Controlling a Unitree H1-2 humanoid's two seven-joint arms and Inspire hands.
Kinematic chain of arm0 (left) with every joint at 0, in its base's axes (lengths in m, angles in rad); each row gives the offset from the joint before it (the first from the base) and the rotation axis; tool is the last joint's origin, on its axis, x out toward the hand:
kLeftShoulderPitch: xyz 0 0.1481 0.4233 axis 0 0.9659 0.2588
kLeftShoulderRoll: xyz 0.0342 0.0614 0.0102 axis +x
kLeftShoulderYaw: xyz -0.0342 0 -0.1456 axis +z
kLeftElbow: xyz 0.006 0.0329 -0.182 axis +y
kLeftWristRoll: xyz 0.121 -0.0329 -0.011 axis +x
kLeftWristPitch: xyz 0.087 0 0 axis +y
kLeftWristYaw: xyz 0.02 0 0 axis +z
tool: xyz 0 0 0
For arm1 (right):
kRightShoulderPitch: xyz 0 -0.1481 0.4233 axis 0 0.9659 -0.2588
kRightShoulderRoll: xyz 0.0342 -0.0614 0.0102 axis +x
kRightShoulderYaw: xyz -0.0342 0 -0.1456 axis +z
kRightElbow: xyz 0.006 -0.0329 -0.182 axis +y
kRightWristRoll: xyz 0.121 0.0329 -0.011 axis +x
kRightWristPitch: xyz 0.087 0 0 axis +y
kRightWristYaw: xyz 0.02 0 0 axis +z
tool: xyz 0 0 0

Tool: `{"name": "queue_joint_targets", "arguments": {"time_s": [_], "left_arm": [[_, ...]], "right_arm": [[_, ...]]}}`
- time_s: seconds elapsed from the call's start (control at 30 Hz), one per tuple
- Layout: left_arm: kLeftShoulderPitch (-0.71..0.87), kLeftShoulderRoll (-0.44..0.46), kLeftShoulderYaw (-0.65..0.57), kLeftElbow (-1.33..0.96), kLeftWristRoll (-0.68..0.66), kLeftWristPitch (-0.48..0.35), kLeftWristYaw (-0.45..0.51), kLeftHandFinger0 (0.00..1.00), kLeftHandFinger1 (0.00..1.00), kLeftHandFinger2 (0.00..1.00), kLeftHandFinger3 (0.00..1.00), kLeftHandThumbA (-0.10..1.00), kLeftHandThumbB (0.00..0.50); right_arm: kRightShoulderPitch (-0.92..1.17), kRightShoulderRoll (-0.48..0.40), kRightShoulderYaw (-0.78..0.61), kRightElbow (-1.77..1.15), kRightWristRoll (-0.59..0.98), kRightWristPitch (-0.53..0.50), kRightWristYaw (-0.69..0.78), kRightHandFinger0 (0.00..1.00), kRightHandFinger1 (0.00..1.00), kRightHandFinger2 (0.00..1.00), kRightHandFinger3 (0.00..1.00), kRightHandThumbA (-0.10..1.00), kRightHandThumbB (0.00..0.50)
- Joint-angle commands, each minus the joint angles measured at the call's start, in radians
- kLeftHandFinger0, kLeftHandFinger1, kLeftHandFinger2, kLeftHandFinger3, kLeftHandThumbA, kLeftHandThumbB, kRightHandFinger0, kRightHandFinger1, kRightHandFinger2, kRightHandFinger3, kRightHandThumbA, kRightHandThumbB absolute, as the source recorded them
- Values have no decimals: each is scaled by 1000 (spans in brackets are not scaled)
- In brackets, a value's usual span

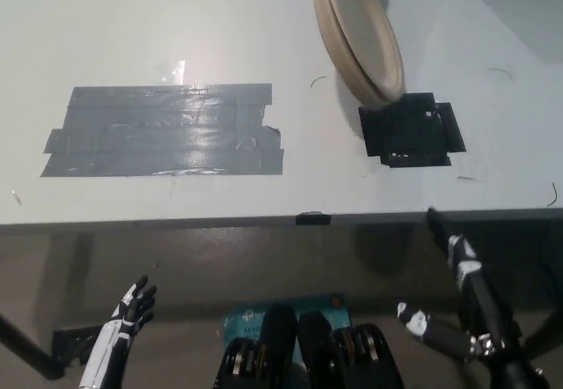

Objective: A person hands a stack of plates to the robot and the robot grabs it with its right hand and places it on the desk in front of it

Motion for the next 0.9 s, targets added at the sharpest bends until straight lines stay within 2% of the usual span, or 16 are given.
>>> {"name": "queue_joint_targets", "arguments": {"time_s": [0.0,0.1,0.27,0.43,0.5,0.73,0.87], "left_arm": [[11,3,-2,-8,6,-58,-5,1000,1000,1000,1000,1000,216],[9,4,-1,-11,7,-53,-4,1000,1000,1000,1000,1000,231],[5,4,-3,-14,7,-50,-6,1000,1000,1000,1000,1000,222],[0,6,-2,-16,3,-47,-9,1000,1000,1000,1000,1000,221],[-2,7,-2,-18,8,-49,-7,1000,1000,1000,1000,1000,211],[-7,5,-2,-24,9,-46,-6,1000,1000,1000,1000,1000,203],[-10,6,-2,-22,7,-51,-7,1000,1000,1000,1000,1000,200]], "right_arm": [[-215,21,-61,-229,-456,-107,-180,1000,1000,1000,1000,846,391],[-304,17,-48,-200,-490,-44,-162,1000,1000,1000,1000,913,403],[-418,14,-20,-95,-549,35,-159,1000,1000,1000,1000,891,409],[-517,3,-6,80,-571,35,-231,1000,1000,1000,1000,866,389],[-561,-6,-4,171,-574,33,-267,1000,1000,1000,1000,912,403],[-690,-18,-6,395,-566,52,-323,1000,1000,1000,1000,936,426],[-746,-25,0,486,-567,61,-341,1000,1000,1000,1000,844,404]]}}
